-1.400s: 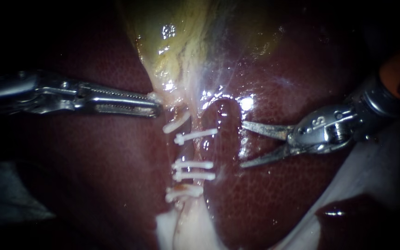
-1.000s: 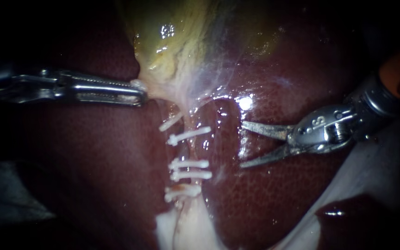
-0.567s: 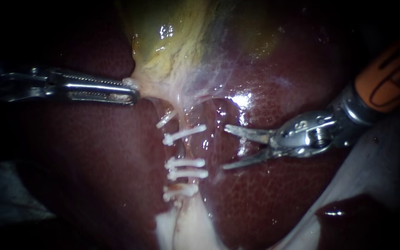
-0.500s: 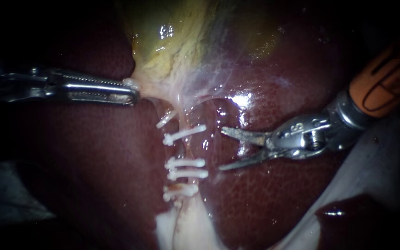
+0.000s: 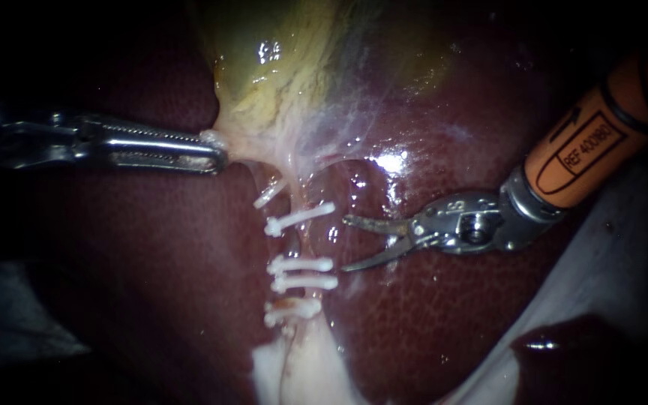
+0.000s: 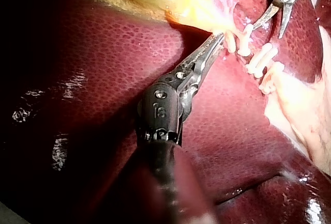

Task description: Go to the cutting position right tube

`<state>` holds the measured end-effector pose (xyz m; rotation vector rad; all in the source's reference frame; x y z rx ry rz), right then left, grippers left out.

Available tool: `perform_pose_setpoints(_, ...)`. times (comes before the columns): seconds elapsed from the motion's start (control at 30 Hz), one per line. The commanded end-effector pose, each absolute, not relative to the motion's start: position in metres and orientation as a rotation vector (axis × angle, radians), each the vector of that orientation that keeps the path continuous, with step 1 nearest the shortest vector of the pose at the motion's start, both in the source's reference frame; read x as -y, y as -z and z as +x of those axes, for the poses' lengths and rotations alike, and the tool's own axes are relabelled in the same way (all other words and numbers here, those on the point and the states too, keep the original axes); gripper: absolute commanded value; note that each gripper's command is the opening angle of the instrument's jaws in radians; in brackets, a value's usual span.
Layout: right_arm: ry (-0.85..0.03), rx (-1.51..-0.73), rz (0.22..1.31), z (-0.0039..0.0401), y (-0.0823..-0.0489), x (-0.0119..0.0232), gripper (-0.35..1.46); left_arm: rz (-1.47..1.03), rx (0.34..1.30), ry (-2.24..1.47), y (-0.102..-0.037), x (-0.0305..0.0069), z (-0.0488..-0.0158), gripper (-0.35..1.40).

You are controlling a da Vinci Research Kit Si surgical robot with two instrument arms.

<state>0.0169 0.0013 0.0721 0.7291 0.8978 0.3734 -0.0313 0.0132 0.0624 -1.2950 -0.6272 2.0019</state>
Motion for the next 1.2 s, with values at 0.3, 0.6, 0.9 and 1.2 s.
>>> perform_pose_setpoints(0.3, -0.359, -0.949, 0.807, 0.0201, -0.0732, -0.0017, 1.42, -1.295, 0.627, -2.002, -0.0623, -0.0132, -0.0314, -0.35)
perform_pose_setpoints(0.6, -0.331, -1.025, 0.899, 0.0221, -0.0732, -0.0016, 1.4, -1.295, 0.627, -2.002, -0.0623, -0.0132, -0.0313, -0.35)
perform_pose_setpoints(0.9, -0.303, -1.089, 0.965, 0.0227, -0.0726, -0.0011, 1.3, -1.295, 0.627, -2.002, -0.0624, -0.0132, -0.0313, -0.35)
perform_pose_setpoints(1.2, -0.359, -1.099, 0.965, 0.025, -0.0729, -0.0014, 1.3, -1.295, 0.626, -2.002, -0.0624, -0.0132, -0.0314, -0.35)
